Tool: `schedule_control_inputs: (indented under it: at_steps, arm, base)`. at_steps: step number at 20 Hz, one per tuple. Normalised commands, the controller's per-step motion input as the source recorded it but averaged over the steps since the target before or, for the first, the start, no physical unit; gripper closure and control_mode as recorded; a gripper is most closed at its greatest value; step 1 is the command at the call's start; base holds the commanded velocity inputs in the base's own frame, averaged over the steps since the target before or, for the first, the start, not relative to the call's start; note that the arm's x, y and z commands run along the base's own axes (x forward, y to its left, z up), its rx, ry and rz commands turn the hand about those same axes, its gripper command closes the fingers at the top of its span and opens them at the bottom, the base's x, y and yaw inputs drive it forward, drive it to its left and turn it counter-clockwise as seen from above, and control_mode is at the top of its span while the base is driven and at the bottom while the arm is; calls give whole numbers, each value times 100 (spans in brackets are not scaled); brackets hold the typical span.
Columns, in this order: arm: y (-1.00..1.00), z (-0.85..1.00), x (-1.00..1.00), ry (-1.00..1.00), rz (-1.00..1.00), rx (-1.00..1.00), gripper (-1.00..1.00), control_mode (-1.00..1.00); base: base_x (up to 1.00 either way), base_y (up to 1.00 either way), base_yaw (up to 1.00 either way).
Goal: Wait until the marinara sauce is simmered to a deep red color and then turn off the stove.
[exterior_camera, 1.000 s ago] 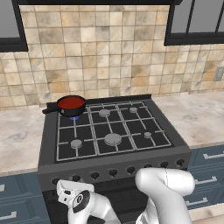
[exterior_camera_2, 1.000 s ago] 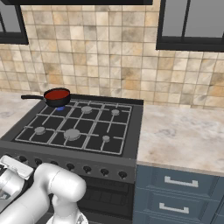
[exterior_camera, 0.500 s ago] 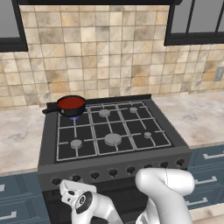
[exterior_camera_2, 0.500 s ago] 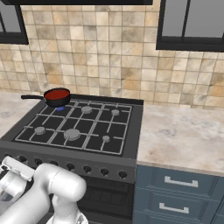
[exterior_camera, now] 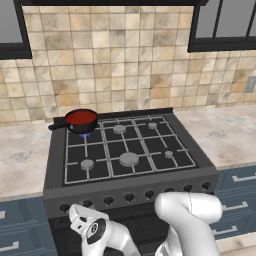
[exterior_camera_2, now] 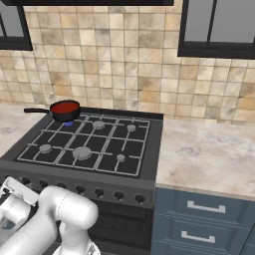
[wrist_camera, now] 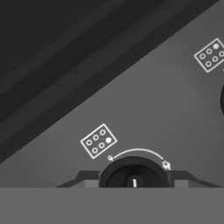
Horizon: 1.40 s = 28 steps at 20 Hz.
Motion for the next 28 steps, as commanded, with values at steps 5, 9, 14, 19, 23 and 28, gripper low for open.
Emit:
schedule_control_inputs:
  at_steps: [5, 9, 14, 19, 23, 28]
  arm:
    - [-1, -8, 12, 3, -3, 19, 100, -100]
    - [-5, -15, 6, 4, -2, 24, 100, -100]
    - [-8, -25, 0, 0, -2, 32, 100, -100]
    - [0, -15, 0, 0, -6, 30, 100, -100]
    - [3, -6, 0, 0, -13, 29, 100, -100]
    - [3, -5, 0, 3, -17, 31, 100, -100]
  base:
    - [0, 0, 0]
    - [0, 0, 0]
    - [0, 0, 0]
    - [0, 0, 0]
    - [0, 0, 0]
    - [0, 0, 0]
